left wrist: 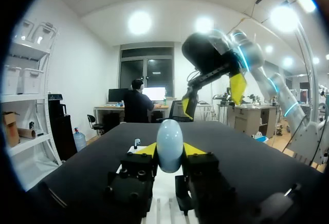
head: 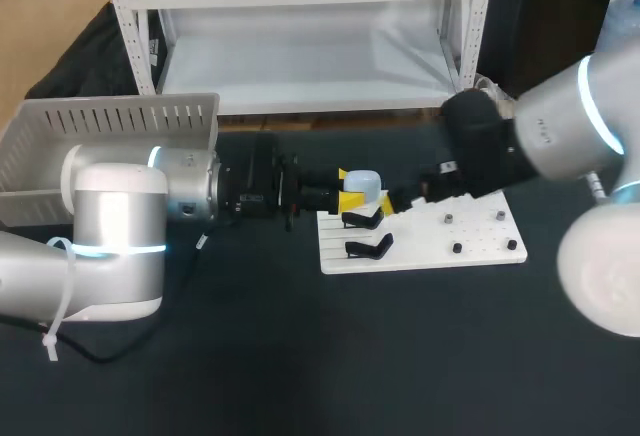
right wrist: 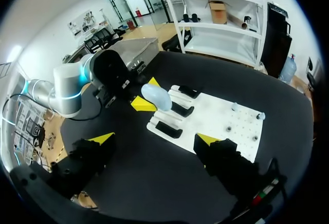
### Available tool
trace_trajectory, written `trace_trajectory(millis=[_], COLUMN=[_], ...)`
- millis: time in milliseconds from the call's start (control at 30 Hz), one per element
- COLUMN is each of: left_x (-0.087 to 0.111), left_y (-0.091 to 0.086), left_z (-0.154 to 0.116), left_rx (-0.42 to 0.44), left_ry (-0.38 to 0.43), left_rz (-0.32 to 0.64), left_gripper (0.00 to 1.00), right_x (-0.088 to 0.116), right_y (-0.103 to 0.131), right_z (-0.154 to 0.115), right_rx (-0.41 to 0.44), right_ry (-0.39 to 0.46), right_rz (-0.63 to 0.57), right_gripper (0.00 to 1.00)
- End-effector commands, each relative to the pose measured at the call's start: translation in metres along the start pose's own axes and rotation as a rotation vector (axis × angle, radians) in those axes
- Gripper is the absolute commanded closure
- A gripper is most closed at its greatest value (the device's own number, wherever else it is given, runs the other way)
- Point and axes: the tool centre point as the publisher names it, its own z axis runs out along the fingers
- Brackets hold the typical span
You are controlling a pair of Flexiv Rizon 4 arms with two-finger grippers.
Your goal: Pick up each earbud case from the left stands, insert the matching earbuds, close the lid, and place the case in the box.
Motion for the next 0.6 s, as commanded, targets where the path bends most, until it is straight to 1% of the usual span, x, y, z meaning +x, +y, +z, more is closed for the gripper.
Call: trace_trajectory(millis=[33,200,600], left_x=[0.001,0.001,0.001], left_y=[0.000,0.000,0.000], left_z=[0.000,0.000,0.000], left_rx=[-0.002,-0.002,-0.002], left_ry=[-0.003,-0.003,-0.003], left_rz=[0.002,0.002,0.002], left_gripper=[1.00,1.00,1.00], right_x=[-0.008,-0.012,-0.022], right_y=[0.004,0.004,-0.013], right_z=[0.018,0.027,0.043], right_rx=[0.000,-0.001,0.021], right_ry=[0.007,0.012,0.006], right_rz=[0.000,-0.002,0.045], right_gripper=[0.00,0.00,0.00])
